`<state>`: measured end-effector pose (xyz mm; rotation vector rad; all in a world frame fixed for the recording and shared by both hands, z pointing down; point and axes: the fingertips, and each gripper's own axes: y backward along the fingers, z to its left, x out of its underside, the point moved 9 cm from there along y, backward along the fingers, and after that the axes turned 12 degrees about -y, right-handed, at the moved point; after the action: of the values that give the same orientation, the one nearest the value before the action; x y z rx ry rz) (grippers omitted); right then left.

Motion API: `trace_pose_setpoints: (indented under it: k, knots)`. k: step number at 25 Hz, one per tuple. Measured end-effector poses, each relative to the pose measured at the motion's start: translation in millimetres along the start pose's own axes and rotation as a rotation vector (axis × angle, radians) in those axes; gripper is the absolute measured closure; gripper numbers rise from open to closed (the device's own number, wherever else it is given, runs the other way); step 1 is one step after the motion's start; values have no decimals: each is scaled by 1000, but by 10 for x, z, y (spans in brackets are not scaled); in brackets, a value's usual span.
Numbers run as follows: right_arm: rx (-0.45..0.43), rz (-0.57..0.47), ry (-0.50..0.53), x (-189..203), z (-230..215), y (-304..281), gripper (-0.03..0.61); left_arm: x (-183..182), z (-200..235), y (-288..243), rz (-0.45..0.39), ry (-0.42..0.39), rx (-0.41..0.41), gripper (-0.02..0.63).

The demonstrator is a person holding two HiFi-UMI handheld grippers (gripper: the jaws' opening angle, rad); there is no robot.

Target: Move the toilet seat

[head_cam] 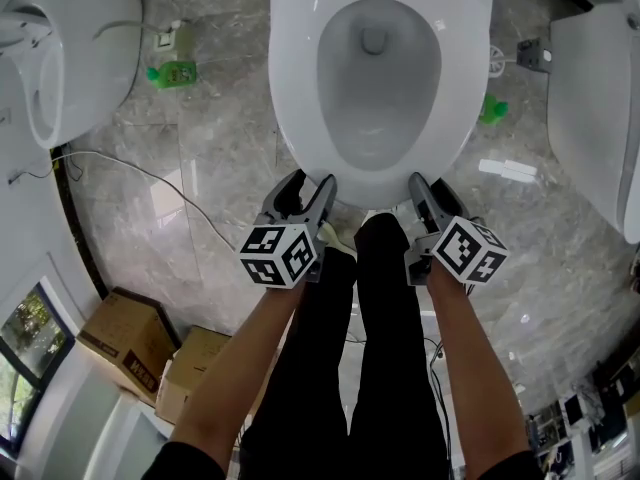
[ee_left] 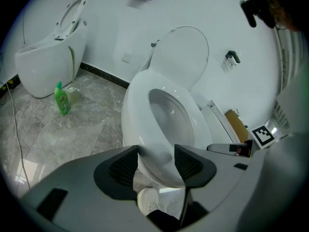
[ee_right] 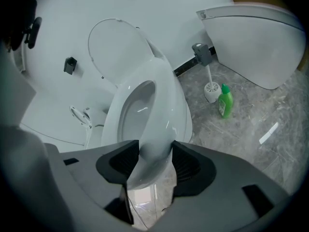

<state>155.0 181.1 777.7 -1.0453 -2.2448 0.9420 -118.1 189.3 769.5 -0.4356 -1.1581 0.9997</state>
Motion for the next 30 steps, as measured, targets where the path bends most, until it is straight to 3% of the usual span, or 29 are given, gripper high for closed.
trace_pose_setpoints:
  k: [6,10,15,21,30]
  knots:
    - [3,-5,-41,-7,37,61,347,-40,-40,44,39,-85,2,368]
    - [-6,-25,-72,-4,87,134,350,-91,-60,110,30,-94,10,368]
    - [-10,-39,-59,-10,185,303,390,-198,-141,256,35,-139,18,364]
    - [-31,-40,-77,-32,220,355,390,-275,-169,316,25,-68,39,356]
    - [-122,-95,-132,-82,233,481,400,-384,-269,428,5,-66,39,354]
